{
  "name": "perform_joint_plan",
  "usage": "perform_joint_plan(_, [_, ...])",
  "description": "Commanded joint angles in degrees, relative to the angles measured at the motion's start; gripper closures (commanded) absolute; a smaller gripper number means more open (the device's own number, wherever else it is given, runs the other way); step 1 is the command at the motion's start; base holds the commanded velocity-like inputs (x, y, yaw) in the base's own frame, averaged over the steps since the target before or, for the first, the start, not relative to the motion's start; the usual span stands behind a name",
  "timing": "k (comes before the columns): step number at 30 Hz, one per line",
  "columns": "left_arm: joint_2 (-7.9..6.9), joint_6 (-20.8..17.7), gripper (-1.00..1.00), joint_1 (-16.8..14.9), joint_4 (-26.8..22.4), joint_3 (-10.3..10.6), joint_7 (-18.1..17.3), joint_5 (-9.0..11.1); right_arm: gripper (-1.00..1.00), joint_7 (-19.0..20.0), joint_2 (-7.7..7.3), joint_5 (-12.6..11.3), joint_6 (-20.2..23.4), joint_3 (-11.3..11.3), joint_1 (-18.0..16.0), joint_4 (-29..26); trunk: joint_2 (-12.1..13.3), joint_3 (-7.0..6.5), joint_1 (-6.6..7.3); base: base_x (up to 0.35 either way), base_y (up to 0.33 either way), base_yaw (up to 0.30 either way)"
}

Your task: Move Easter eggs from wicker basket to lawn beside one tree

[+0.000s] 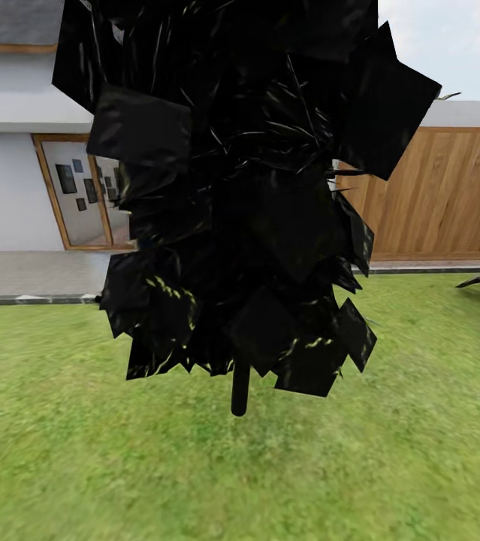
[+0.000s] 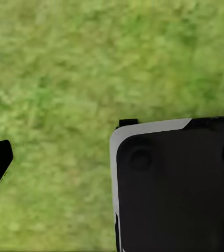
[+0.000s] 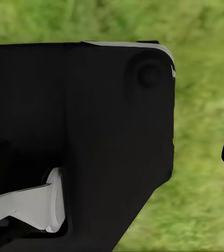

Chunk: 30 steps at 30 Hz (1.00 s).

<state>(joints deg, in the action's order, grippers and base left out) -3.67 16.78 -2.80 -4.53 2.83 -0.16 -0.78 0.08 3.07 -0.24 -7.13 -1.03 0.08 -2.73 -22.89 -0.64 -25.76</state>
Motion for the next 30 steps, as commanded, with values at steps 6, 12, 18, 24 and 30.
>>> perform_joint_plan(6, [-0.02, 0.2, -1.0, 0.0, 0.1, 0.2, 0.0, -0.1, -1.0, 0.0, 0.01, 0.0, -0.2, -0.1, 0.0, 0.0, 0.0, 0.01, -0.03, 0.074, 0.281, 0.0])
perform_joint_plan(12, [-0.02, 0.2, -1.0, 0.0, 0.1, 0.2, 0.0, -0.1, -1.0, 0.0, 0.01, 0.0, -0.2, -0.1, 0.0, 0.0, 0.0, 0.01, -0.03, 0.026, 0.286, 0.0])
perform_joint_plan(18, [-0.02, 0.2, -1.0, 0.0, 0.1, 0.2, 0.0, -0.1, -1.0, 0.0, 0.01, 0.0, -0.2, -0.1, 0.0, 0.0, 0.0, 0.01, -0.03, 0.005, 0.192, 0.0])
perform_joint_plan(24, [-0.02, 0.2, -1.0, 0.0, 0.1, 0.2, 0.0, -0.1, -1.0, 0.0, 0.01, 0.0, -0.2, -0.1, 0.0, 0.0, 0.0, 0.01, -0.03, 0.046, 0.241, 0.0])
perform_joint_plan(30, [-0.02, 0.2, -1.0, 0.0, 0.1, 0.2, 0.0, -0.1, -1.0, 0.0, 0.01, 0.0, -0.2, -0.1, 0.0, 0.0, 0.0, 0.01, -0.03, 0.087, 0.271, 0.0])
